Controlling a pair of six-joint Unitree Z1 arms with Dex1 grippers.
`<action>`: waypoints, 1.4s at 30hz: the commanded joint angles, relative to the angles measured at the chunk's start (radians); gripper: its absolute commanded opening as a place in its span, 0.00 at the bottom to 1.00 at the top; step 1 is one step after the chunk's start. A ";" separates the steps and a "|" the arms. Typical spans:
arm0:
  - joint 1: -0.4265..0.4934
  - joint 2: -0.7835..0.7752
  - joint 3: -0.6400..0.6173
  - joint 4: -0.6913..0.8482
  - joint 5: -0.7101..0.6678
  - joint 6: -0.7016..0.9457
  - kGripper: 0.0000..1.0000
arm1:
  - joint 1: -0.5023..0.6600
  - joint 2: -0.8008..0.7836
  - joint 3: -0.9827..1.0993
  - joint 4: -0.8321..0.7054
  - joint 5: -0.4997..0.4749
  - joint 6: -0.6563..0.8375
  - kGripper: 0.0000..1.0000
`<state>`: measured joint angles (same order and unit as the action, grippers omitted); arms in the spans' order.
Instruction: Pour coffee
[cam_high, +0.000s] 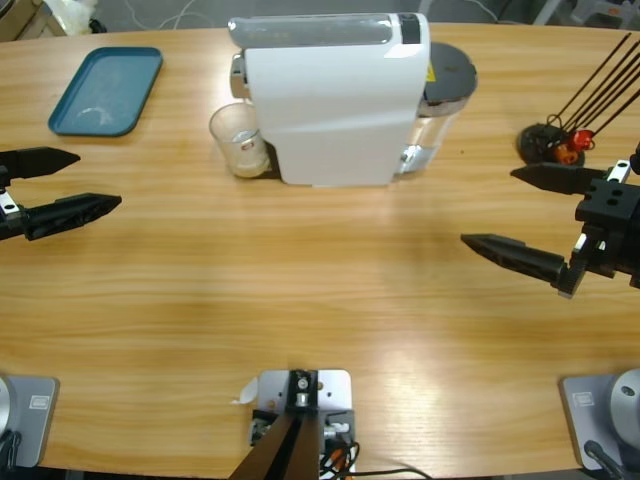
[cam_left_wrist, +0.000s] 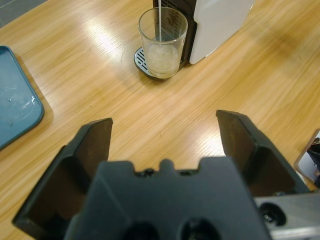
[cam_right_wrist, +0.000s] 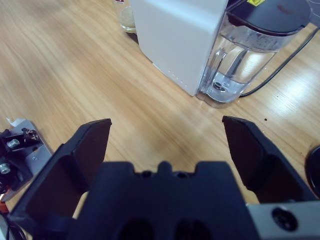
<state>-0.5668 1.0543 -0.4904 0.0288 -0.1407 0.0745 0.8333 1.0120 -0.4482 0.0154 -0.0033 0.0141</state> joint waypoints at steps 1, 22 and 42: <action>-0.008 0.027 0.023 -0.004 -0.015 0.004 0.89 | 0.012 0.029 0.000 0.015 0.014 -0.011 1.00; -0.008 0.029 0.023 -0.003 -0.016 0.004 0.89 | 0.012 0.031 -0.001 0.017 0.017 -0.011 1.00; -0.018 0.035 -0.096 0.033 -0.041 0.067 0.88 | 0.012 0.031 -0.006 0.023 0.031 -0.010 1.00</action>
<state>-0.5684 1.0542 -0.4971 0.0440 -0.1408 0.0904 0.8333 1.0145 -0.4493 0.0200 0.0005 0.0141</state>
